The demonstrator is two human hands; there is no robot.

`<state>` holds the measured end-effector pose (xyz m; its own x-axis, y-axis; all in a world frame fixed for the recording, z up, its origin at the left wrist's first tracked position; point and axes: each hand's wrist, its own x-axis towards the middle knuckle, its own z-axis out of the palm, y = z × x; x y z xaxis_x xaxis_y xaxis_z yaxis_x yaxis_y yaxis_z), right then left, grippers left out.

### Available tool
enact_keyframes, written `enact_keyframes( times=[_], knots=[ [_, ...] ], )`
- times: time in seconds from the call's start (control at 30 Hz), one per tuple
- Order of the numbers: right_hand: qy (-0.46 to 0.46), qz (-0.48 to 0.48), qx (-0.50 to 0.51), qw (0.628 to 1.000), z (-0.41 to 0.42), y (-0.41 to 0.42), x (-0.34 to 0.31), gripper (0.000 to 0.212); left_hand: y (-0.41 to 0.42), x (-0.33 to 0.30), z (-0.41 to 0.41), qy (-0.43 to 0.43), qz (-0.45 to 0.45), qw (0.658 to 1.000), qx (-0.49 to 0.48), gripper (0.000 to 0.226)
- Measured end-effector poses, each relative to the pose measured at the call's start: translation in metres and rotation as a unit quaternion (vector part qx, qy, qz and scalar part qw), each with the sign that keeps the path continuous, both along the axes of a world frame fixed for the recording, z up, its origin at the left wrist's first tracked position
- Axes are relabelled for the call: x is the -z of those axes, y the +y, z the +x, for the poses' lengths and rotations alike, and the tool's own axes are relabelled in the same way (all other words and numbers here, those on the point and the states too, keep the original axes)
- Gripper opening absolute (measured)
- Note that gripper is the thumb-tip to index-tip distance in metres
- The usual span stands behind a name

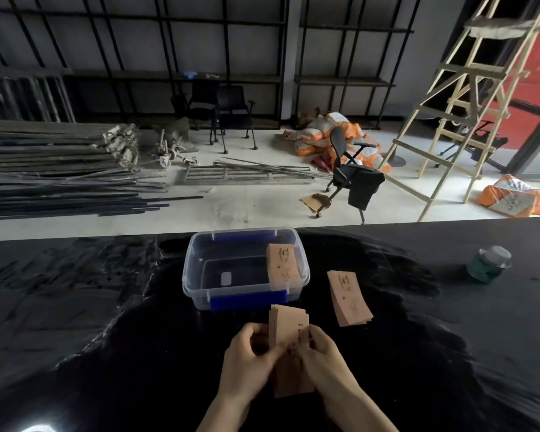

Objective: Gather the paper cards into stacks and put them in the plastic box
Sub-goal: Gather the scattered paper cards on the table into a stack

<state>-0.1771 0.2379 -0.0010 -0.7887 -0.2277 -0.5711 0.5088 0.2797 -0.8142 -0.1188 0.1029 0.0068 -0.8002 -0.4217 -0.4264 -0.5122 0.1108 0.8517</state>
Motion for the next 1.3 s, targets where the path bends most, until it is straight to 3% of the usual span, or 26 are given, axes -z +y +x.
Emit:
enact_keyframes(
  times=[0.17,0.33,0.47,0.63,0.77,0.9,1.0,1.13,1.23,1.3],
  knots=[
    [0.111,0.001,0.052,0.992,-0.025,0.053,-0.012,0.020,0.039,-0.011,-0.042,0.039,0.008,0.998,0.040,0.032],
    [0.202,0.103,0.113,0.967,-0.072,0.082,-0.017,0.031,0.079,-0.020,-0.090,0.079,-0.053,0.993,0.074,0.043],
    [0.232,0.175,0.089,0.953,-0.105,0.083,-0.018,0.030,0.095,-0.020,-0.117,0.065,-0.119,0.988,0.074,0.053],
    [0.195,0.231,0.055,0.952,-0.120,0.081,-0.004,0.028,0.098,-0.007,-0.132,-0.016,-0.190,0.980,0.056,0.060],
    [0.167,0.212,0.046,0.962,-0.133,0.087,0.006,0.029,0.099,-0.002,-0.147,-0.070,-0.192,0.977,0.054,0.063],
    [0.131,0.190,0.027,0.973,-0.135,0.081,0.015,0.021,0.103,-0.001,-0.153,-0.098,-0.176,0.978,0.060,0.052],
    [0.109,0.146,0.019,0.983,-0.127,0.082,0.022,0.021,0.099,-0.001,-0.144,-0.109,-0.105,0.987,0.046,0.057],
    [0.114,0.016,0.029,0.993,-0.097,0.094,0.021,0.036,0.087,-0.004,-0.109,-0.035,0.046,0.997,0.047,0.060],
    [0.138,-0.033,0.021,0.990,-0.063,0.091,0.019,0.053,0.071,-0.008,-0.071,0.047,0.039,0.994,0.087,0.046],
    [0.158,-0.061,-0.010,0.986,-0.040,0.075,0.016,0.060,0.054,-0.008,-0.046,0.098,-0.006,0.990,0.099,0.051]
  ],
)
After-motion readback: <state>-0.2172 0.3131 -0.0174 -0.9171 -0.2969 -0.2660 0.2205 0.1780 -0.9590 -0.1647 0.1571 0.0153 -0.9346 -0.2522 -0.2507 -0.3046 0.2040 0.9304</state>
